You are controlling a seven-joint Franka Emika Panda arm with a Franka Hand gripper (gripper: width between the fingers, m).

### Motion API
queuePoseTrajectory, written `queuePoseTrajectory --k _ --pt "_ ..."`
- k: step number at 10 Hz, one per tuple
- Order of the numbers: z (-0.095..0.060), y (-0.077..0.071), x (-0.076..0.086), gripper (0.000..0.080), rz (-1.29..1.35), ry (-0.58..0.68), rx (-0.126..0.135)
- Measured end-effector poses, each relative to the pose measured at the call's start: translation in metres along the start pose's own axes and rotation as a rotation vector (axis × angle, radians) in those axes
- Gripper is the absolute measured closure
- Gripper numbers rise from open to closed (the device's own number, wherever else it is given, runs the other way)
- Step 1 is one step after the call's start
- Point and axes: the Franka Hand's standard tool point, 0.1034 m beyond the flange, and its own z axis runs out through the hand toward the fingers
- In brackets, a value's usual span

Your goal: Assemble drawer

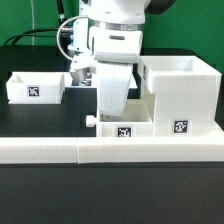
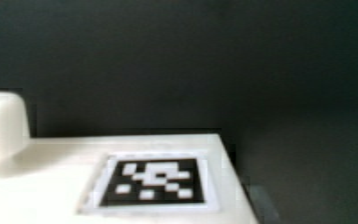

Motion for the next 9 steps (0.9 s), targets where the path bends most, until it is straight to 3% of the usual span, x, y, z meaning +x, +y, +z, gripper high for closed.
queuePoseTrajectory --k 9 --pt "0.0016 -0.0018 0.0033 0.0756 -0.010 0.001 0.005"
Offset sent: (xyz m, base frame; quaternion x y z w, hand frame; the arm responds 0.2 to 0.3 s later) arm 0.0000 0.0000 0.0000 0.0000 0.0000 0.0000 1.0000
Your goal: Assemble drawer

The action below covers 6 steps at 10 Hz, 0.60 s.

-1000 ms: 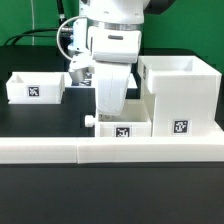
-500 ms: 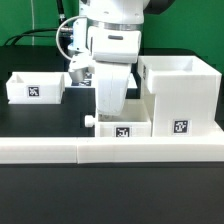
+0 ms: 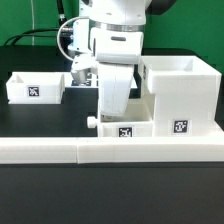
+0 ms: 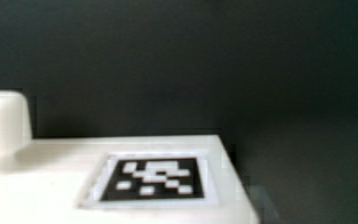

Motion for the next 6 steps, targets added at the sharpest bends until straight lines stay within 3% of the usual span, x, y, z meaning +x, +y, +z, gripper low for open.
queuePoseTrajectory --k 4,6 --pt "0.0004 -0.0002 -0.0019 0.0756 0.005 0.000 0.001" --pt "0.0001 0.0006 0.0048 0.0756 -0.020 -0.005 -0.003"
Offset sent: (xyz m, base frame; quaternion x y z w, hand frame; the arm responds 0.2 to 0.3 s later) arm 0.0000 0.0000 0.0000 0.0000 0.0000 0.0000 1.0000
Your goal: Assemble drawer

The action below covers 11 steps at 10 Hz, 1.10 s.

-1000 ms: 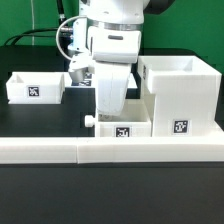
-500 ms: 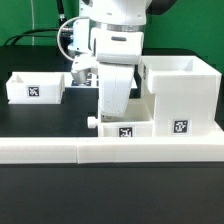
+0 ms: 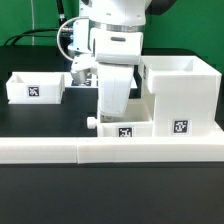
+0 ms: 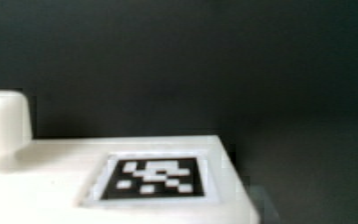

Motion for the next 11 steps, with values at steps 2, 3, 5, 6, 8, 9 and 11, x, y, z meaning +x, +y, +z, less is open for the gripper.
queuePoseTrajectory --k 2,3,5,6,8,9,11 --pt "-0.0001 0.0007 0.0005 0.0755 -0.015 -0.006 -0.002" --pt "0.0000 0.0007 0.0003 0.0755 -0.014 -0.006 -0.002" --pt "0.0000 0.0007 0.0003 0.0755 -0.014 -0.006 -0.002" --pt "-0.0004 0.0011 0.0038 0.0755 -0.005 -0.005 -0.006" --pt "-0.0011 0.0017 0.0074 0.0755 0.040 -0.005 -0.007" --pt "-0.0011 0.0017 0.0074 0.0755 0.066 -0.006 -0.007" --pt "-0.0010 0.0015 0.0071 0.0755 0.087 -0.006 -0.006"
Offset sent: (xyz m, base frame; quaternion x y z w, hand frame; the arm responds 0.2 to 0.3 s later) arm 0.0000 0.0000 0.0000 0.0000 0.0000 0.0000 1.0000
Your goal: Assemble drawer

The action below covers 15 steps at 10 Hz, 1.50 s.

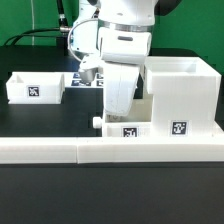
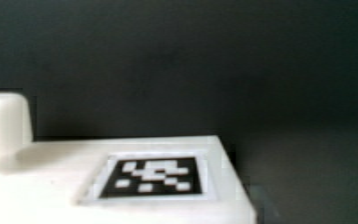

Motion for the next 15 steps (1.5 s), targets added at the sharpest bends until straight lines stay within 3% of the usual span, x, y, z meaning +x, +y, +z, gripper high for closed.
queuePoseTrajectory --k 3,5,6,8,10,11,13,14,15 --pt "0.000 0.000 -0.001 0.0751 0.000 0.000 0.000" --pt "-0.011 0.002 -0.001 0.0397 0.001 -0.004 0.003" --pt "-0.018 0.003 -0.001 0.0397 0.001 -0.007 0.005" --pt "-0.035 0.003 -0.006 0.0173 0.005 -0.023 0.033" --pt "-0.056 0.010 -0.016 0.0156 -0.001 -0.038 0.048" --pt "-0.062 0.011 -0.030 0.0151 -0.029 -0.044 0.057" --pt "-0.055 0.009 -0.057 0.0150 -0.055 -0.048 0.081" --pt "-0.053 0.010 -0.064 0.0150 -0.052 -0.044 0.073" --pt "-0.052 0.012 -0.062 0.0150 -0.049 -0.039 0.048"
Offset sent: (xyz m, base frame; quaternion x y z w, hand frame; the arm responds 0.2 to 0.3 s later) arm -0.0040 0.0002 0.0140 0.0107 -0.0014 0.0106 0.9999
